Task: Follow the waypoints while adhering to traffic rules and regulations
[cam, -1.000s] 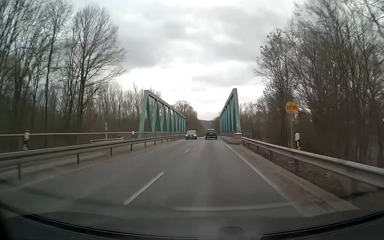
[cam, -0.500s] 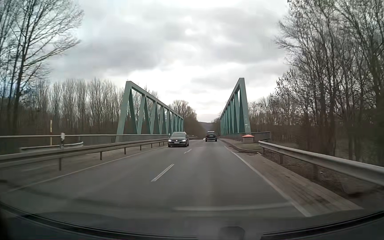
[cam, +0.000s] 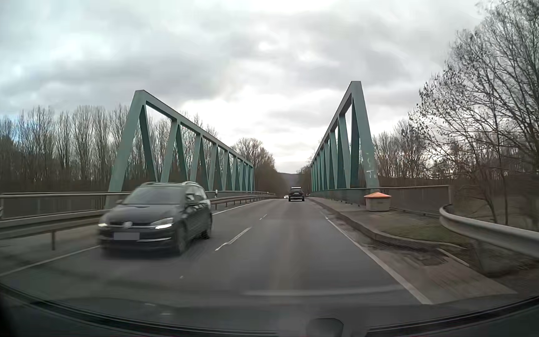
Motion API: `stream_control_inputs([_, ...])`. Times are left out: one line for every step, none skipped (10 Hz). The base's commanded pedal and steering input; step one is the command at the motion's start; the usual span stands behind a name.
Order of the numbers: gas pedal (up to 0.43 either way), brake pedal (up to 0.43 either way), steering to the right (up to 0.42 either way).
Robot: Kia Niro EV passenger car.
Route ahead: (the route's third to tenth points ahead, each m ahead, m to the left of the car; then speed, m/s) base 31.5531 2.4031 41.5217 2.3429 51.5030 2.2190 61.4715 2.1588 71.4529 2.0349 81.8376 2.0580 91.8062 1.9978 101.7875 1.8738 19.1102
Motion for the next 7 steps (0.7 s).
stream_control_inputs([0.220,0.000,0.003])
stream_control_inputs([0.220,0.000,0.003])
stream_control_inputs([0.220,0.000,0.003])
stream_control_inputs([0.220,0.000,0.003])
stream_control_inputs([0.220,0.000,0.003])
stream_control_inputs([0.220,0.000,0.003])
stream_control_inputs([0.220,0.000,0.003])
